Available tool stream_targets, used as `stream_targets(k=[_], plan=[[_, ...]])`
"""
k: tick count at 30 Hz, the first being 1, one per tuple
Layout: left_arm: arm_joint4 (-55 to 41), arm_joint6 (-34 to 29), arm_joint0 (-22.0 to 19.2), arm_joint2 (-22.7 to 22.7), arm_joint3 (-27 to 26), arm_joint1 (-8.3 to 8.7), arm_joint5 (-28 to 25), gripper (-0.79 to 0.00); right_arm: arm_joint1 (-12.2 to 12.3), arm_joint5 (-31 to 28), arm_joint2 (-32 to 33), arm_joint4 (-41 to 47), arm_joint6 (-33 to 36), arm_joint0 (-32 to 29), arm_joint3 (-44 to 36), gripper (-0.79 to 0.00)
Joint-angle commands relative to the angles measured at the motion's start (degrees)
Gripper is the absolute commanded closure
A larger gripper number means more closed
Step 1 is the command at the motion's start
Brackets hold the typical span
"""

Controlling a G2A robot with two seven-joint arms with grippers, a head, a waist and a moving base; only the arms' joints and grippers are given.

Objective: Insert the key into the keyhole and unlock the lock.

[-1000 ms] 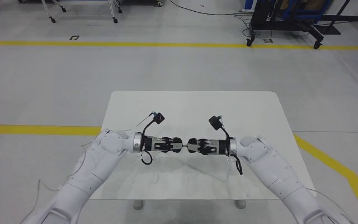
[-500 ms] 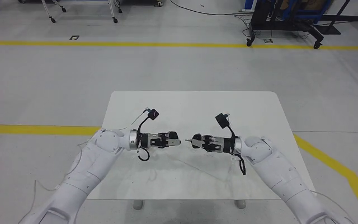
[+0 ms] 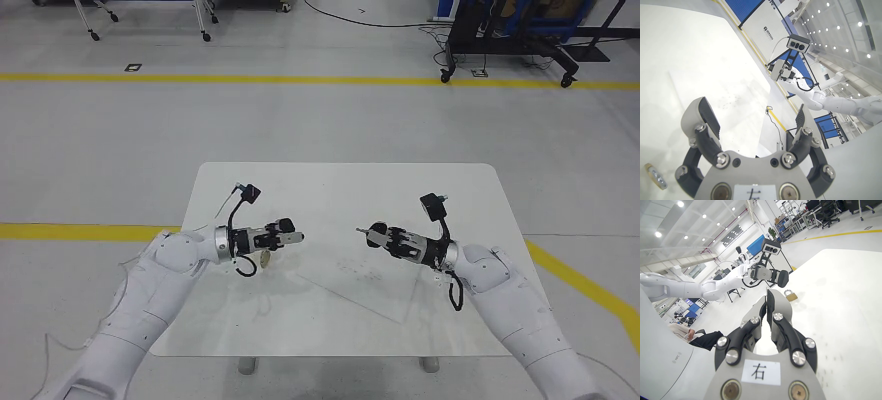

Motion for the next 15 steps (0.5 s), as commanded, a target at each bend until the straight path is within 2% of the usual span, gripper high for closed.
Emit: stream_targets(k=[1, 4, 6, 11, 15], plan=[[4.62, 1.27, 0.44, 0.30, -1.97, 0.12, 1.24, -0.785, 0.00, 0.00, 0.00, 0.00, 0.00, 0.00, 0.00, 0.000], [13.43, 5.20, 2.69, -0.78, -7.66, 0.79, 2.28, -0.785, 0.00, 0.00, 0.00, 0.00, 0.00, 0.00, 0.00, 0.000], [18.11, 7.21, 5.07, -3.62, -11.92, 1.79, 3.16, -0.785, 0.00, 0.00, 0.00, 0.00, 0.00, 0.00, 0.00, 0.000], [29.37, 7.27, 14.32, -14.39, -25.17, 5.13, 5.17, -0.785, 0.00, 0.00, 0.00, 0.00, 0.00, 0.00, 0.00, 0.000], [40.44, 5.61, 21.68, -21.23, -33.63, 6.95, 10.10, -0.785, 0.00, 0.00, 0.00, 0.00, 0.00, 0.00, 0.00, 0.000]])
